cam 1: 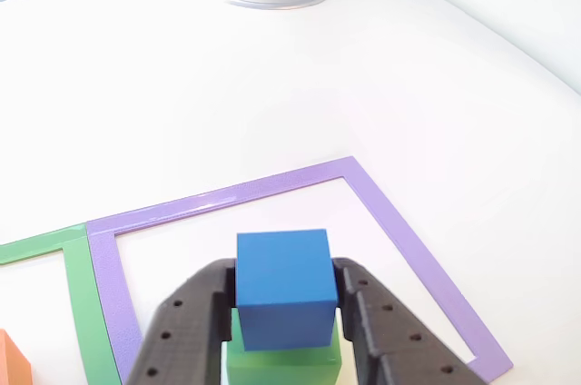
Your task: Tower of hanoi
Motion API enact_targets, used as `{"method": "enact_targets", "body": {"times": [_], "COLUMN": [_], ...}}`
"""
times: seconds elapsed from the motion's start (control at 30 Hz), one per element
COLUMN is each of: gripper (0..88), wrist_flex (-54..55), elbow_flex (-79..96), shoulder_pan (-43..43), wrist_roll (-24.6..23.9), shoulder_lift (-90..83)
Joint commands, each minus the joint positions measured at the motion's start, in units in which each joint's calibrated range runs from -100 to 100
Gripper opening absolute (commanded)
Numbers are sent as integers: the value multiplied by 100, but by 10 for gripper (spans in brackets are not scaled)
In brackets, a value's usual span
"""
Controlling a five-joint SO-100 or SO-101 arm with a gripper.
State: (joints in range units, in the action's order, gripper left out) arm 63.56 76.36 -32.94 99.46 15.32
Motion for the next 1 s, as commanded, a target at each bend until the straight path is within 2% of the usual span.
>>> {"method": "enact_targets", "body": {"times": [0.0,0.23,0.5,0.73,0.87,0.97], "gripper": [41,55,182,228,232,232], "wrist_flex": [130,130,138,81,-615,-1870], "elbow_flex": [-191,-354,-227,-145,155,309], "shoulder_pan": [63,63,15,82,140,140], "wrist_roll": [54,54,54,54,54,54], "shoulder_lift": [14,216,280,-10,-995,-2287]}}
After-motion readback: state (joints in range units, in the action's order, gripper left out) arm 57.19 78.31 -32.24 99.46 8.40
